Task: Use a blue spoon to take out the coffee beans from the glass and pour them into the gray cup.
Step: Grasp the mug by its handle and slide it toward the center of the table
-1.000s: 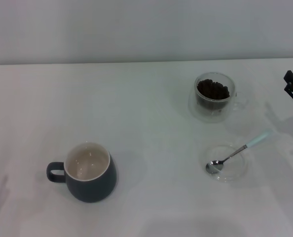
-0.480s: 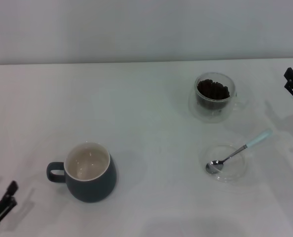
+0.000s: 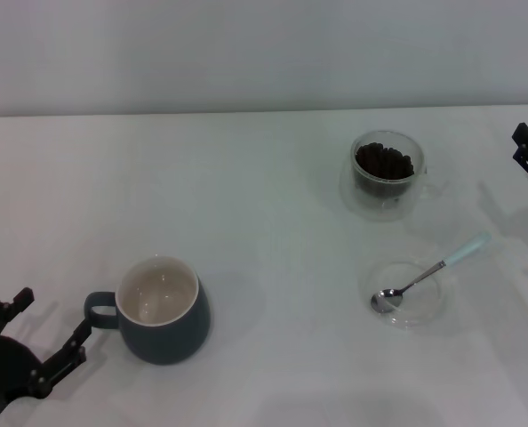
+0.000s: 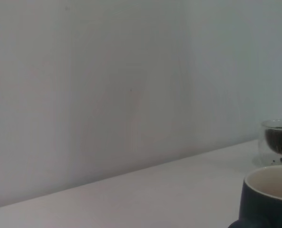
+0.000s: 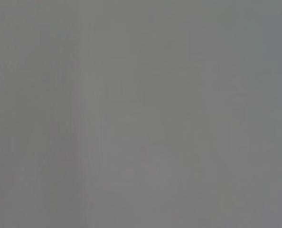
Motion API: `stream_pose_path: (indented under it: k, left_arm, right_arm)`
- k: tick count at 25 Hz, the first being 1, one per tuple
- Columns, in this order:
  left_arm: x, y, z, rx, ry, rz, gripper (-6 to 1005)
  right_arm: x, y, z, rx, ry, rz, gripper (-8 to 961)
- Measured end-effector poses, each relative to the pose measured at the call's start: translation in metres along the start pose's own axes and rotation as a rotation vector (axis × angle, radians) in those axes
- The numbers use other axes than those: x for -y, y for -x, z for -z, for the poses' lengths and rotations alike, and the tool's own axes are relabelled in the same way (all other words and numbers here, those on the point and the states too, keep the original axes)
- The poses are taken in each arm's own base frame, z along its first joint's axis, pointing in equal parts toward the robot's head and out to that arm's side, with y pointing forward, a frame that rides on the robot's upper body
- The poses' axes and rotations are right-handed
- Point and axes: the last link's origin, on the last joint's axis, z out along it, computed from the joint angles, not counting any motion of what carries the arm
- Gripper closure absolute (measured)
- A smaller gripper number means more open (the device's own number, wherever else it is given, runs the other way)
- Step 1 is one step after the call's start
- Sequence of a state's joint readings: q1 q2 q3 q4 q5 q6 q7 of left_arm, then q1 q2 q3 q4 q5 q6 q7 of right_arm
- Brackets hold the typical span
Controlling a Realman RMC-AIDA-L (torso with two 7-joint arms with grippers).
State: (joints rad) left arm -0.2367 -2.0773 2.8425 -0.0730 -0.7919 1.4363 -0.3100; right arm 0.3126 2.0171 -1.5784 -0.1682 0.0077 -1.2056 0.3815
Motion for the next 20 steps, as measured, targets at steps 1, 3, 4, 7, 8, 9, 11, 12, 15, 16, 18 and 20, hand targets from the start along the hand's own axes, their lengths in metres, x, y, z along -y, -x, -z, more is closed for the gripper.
stream_pose_path:
  k: [1, 3, 4, 7, 8, 9, 11, 12, 15, 16, 18, 20]
  left_arm:
    - [-0.001, 0.0, -0.003, 0.002, -0.001, 0.004, 111]
    - [-0.002, 0.0, -0.007, 0.004, -0.002, 0.01, 112]
    - [-0.004, 0.001, -0.01, 0.008, -0.002, 0.012, 112]
    - [-0.007, 0.001, -0.02, 0.02, 0.004, 0.012, 112]
    - [-0.008, 0.002, -0.023, 0.026, 0.004, 0.013, 112]
    - [-0.009, 0.002, -0.025, 0.028, 0.004, 0.014, 112]
    - [-0.009, 0.001, -0.028, 0.03, 0.006, 0.017, 111]
    - [-0.01, 0.001, -0.029, 0.03, 0.006, 0.018, 111]
    - [-0.009, 0.0, -0.033, 0.026, -0.004, 0.026, 112]
    - [-0.008, 0.0, -0.033, 0.026, -0.011, 0.03, 112]
    - [-0.007, 0.0, -0.035, 0.026, -0.03, 0.04, 112]
    - [-0.007, -0.001, -0.037, 0.025, -0.036, 0.041, 112]
  right_arm:
    - [0.0, 0.0, 0.0, 0.001, 0.0, 0.0, 83]
    - [0.0, 0.0, 0.0, 0.002, 0.0, 0.001, 83]
    - [0.0, 0.0, 0.0, 0.002, -0.001, 0.002, 83]
    - [0.0, 0.001, -0.001, 0.003, 0.0, 0.004, 83]
    - [0.0, 0.001, -0.001, 0.003, 0.0, 0.005, 83]
    - [0.0, 0.001, -0.001, 0.004, 0.0, 0.005, 83]
    - [0.001, 0.002, -0.002, 0.005, -0.001, 0.005, 83]
    - [0.001, 0.002, -0.002, 0.007, -0.005, 0.004, 83]
    - [0.003, 0.003, -0.002, 0.013, -0.017, 0.0, 83]
    - [0.004, 0.003, -0.002, 0.014, -0.019, 0.0, 83]
    - [0.004, 0.003, -0.003, 0.014, -0.021, 0.0, 83]
    - [0.004, 0.004, -0.003, 0.016, -0.022, 0.0, 83]
